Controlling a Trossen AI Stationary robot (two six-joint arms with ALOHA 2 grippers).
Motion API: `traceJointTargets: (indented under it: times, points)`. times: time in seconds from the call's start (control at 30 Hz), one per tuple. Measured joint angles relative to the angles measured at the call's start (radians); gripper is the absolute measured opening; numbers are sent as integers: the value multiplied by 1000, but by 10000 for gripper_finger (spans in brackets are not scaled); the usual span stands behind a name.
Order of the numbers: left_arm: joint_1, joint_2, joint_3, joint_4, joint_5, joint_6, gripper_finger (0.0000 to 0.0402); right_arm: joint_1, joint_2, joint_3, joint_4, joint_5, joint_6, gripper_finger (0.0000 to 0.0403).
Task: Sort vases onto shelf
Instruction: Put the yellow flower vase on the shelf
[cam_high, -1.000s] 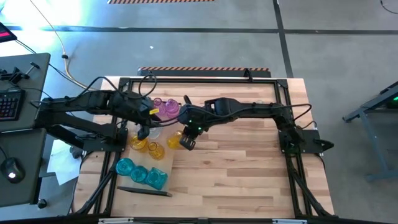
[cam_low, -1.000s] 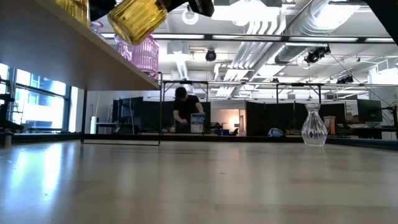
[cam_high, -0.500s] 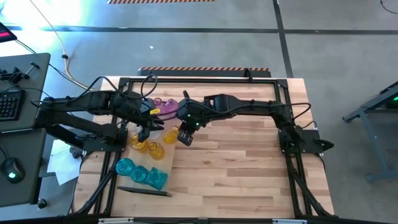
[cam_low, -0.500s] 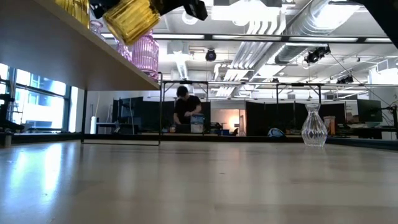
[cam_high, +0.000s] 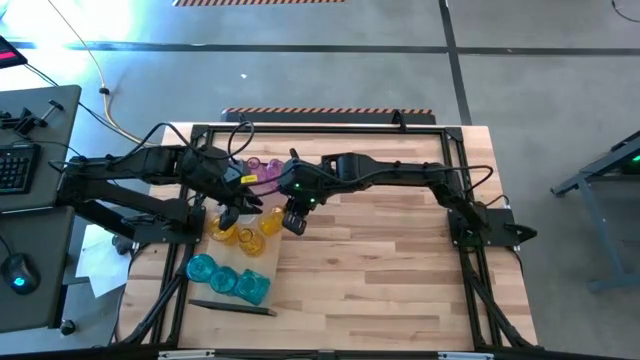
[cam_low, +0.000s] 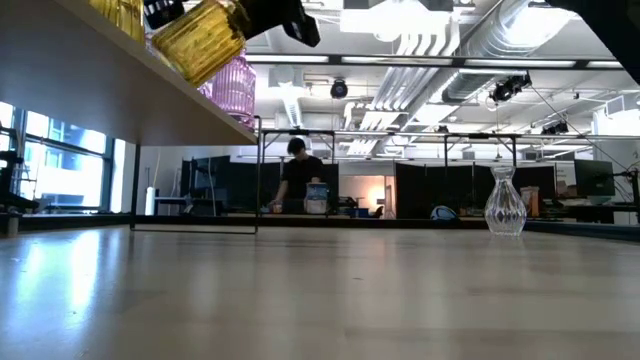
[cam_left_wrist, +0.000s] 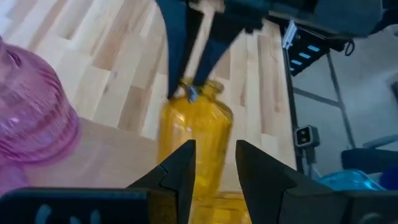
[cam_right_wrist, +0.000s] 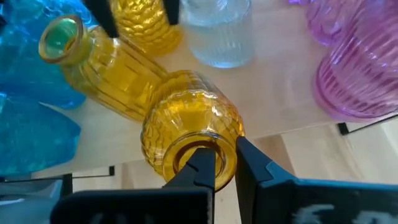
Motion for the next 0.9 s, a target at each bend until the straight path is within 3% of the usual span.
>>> traceJointTargets:
  times: [0.43, 0.9]
  points:
    - [0, 62, 0, -93, 138, -112, 106, -19, -2, 1, 34, 15, -26, 5]
    - [6, 91, 0, -89, 30, -96, 106, -15, -2, 0, 16, -8, -33, 6]
